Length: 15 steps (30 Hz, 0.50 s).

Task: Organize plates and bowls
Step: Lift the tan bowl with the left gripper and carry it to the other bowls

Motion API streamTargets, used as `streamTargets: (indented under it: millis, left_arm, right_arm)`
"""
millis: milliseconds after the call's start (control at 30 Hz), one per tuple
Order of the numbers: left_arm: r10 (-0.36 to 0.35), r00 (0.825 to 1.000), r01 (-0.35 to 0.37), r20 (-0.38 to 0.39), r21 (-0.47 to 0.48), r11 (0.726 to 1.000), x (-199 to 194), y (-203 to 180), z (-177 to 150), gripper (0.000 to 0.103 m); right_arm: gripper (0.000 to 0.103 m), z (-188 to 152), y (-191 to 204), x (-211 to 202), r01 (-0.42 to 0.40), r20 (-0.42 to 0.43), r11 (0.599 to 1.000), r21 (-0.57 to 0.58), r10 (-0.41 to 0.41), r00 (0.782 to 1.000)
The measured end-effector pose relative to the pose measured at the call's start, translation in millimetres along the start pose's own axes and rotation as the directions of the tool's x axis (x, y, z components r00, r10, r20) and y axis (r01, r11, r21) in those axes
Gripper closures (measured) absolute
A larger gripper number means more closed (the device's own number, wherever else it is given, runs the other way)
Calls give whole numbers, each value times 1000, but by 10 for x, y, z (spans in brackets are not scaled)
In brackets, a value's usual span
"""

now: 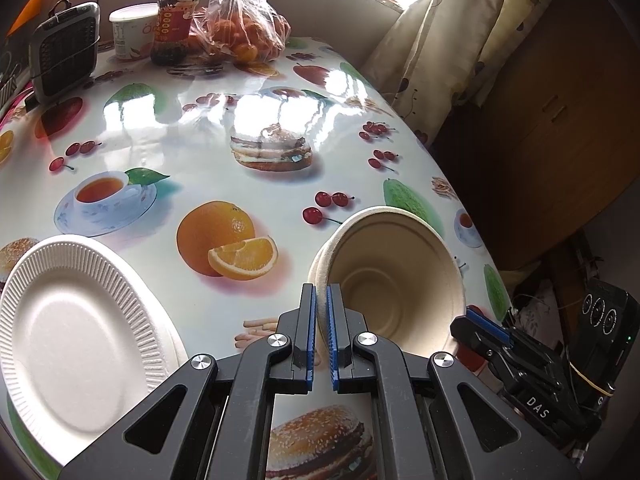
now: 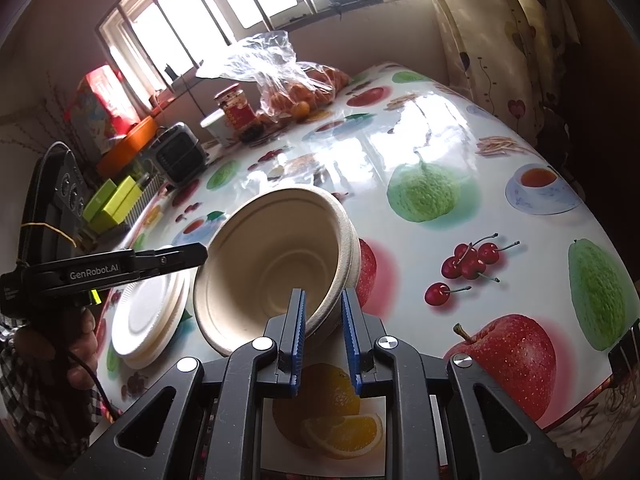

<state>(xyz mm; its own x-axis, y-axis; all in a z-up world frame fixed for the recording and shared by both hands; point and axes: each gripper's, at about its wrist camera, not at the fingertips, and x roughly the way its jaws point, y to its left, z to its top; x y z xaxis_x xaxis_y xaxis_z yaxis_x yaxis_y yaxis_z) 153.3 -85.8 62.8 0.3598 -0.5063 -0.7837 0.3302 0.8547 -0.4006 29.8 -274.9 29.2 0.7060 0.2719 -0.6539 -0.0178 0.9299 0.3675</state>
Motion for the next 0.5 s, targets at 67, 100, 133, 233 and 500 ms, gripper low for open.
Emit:
streamTargets:
  millis: [67, 100, 133, 233, 500]
  left_arm:
    - [-2, 1000, 2, -2, -6, 1000, 5, 8, 2, 98]
    - [-3, 1000, 3, 0, -6, 1000, 3, 9, 3, 98]
    - [-4, 1000, 4, 0, -6, 1000, 2, 9, 4, 98]
    - [-2, 1000, 2, 1, -4, 1000, 0, 5, 2, 98]
    - [1, 1000, -1, 1, -10, 1000, -10, 24, 4, 98]
  right_arm:
    - [85, -2, -4, 3, -1, 0, 1000, 0, 1, 1000]
    - [85, 1, 0, 1, -1, 0, 1000, 1, 1, 1000]
    - [85, -3, -8, 8, 0, 0, 1000, 2, 0, 1000]
    - [85, -11, -18, 20, 0, -1, 1000, 5, 0, 1000]
    - [77, -40, -72, 56, 4, -5, 1000, 14, -4, 1000]
